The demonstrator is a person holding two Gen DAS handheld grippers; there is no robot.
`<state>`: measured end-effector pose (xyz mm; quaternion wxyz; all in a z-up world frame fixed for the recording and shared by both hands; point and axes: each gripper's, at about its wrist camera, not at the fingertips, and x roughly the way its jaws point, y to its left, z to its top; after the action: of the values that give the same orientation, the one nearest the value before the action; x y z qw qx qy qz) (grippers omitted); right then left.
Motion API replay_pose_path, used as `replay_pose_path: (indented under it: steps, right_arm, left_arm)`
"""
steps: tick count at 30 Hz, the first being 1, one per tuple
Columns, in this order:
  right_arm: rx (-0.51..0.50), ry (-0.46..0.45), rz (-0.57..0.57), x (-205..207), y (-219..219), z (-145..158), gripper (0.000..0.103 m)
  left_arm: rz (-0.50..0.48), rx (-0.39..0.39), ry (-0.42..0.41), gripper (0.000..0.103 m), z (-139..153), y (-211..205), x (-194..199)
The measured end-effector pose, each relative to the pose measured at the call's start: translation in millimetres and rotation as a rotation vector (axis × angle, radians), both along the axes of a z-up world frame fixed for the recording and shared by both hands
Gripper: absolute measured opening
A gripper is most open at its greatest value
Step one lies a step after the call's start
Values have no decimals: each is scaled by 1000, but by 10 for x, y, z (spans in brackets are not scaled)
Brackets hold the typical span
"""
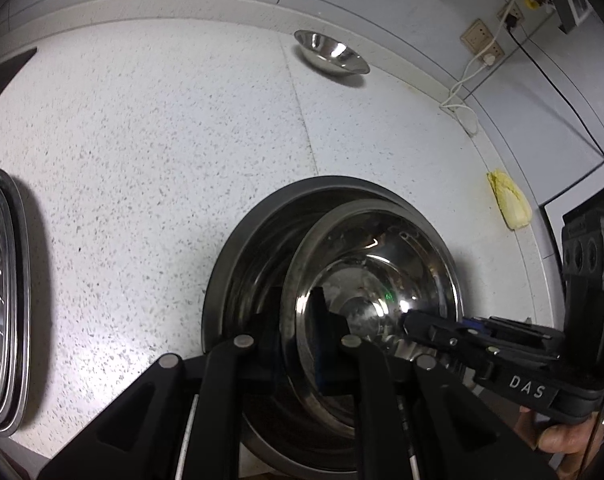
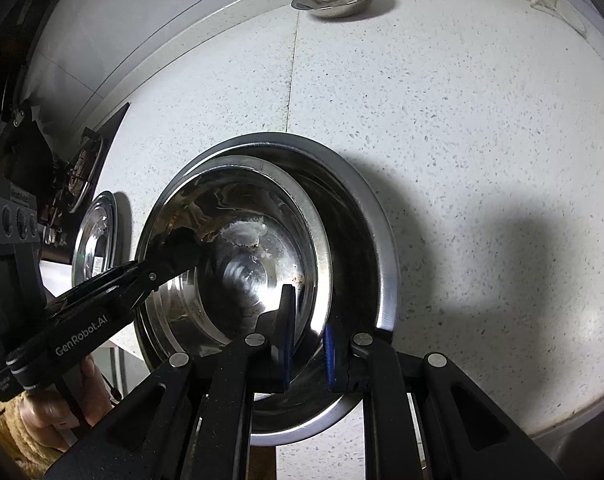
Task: Organize plates and bowls
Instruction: 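Lower the medium bowl into the large bowl and open both grippers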
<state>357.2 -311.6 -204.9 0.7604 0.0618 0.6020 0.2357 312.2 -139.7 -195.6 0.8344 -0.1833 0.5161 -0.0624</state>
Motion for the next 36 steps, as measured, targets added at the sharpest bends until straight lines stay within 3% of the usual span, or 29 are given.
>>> replay_pose_path:
  steps: [31, 36]
  right_arm:
    - [11, -40, -21, -69, -69, 75, 11]
    - [-38, -104, -6, -98, 6, 160, 16]
  left_arm:
    - [-5, 43, -48, 12, 45, 25, -142]
    - [-9, 45, -63, 13, 76, 28, -170]
